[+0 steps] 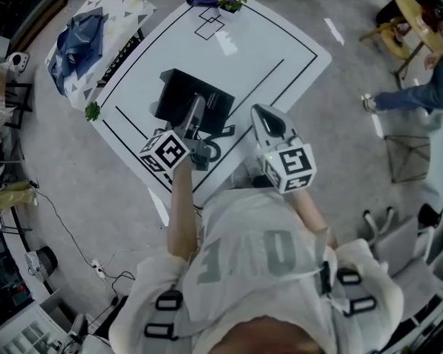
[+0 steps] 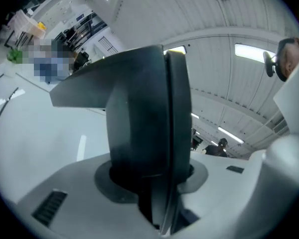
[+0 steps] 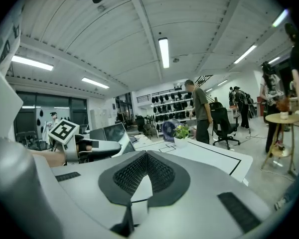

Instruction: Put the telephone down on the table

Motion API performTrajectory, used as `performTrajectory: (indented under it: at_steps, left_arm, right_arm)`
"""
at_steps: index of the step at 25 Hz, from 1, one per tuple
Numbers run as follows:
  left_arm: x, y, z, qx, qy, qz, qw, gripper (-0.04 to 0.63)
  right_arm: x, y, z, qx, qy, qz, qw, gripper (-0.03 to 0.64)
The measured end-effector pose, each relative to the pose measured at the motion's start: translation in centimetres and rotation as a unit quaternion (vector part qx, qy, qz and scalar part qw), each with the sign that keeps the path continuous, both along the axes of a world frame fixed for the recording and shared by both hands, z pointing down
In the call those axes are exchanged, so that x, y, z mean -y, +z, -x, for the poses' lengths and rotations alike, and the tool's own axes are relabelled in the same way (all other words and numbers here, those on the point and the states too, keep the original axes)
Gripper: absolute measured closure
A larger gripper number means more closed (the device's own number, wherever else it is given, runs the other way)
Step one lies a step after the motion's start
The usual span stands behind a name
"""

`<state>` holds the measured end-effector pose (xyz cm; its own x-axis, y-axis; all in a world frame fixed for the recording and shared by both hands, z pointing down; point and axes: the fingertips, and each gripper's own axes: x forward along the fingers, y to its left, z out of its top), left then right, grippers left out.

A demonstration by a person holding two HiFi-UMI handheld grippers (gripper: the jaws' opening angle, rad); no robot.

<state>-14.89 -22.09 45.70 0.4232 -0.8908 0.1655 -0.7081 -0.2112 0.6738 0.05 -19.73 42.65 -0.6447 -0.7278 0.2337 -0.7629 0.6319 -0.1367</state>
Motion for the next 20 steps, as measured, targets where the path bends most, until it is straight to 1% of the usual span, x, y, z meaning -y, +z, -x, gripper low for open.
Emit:
performTrajectory:
  at_steps: [2,5,7,10,11,14,20]
  left_arm:
    - [0.7,1.3,-0.2,-0.021,0.010,0.021,0.9995,0.440]
    - [1.8,3.3,-0.4,-0.026,0.023,0.048,0.9983,0.440]
    - [2.3,4.8,-0.3,-0.016,0.027,0.066,0.9973,0.440]
    - [2.6,6.9,0.0,0.016,0.032,0.096,0.9948,0.440]
    - [2.8,6.9,-0.2,0.017,0.036,0.099,0.9943,0.440]
    - [3.1,7.1,-0.4,0.005,0.043,0.106,0.9935,0.440]
    - [3.5,7.8,-0.2,-0.022,0.045,0.116,0.9920,0.440]
  right_arm:
    - [0.1,0.0,-0.1,-0.001,0.000,0.000,1.000,0.609]
    - [0.5,0.2,-0.3,0.001,0.006,0.005,1.000,0.609]
    - [0.7,0.4,-0.7,0.001,0.014,0.010,1.000,0.609]
    - [0.8,0.9,-1.1,-0.002,0.021,0.018,1.000,0.609]
    - [0.8,1.0,-1.2,-0.003,0.023,0.020,1.000,0.609]
    - [1.0,1.5,-1.5,-0.005,0.031,0.026,0.999,0.609]
    - [1.1,2.1,-1.5,-0.015,0.039,0.031,0.999,0.609]
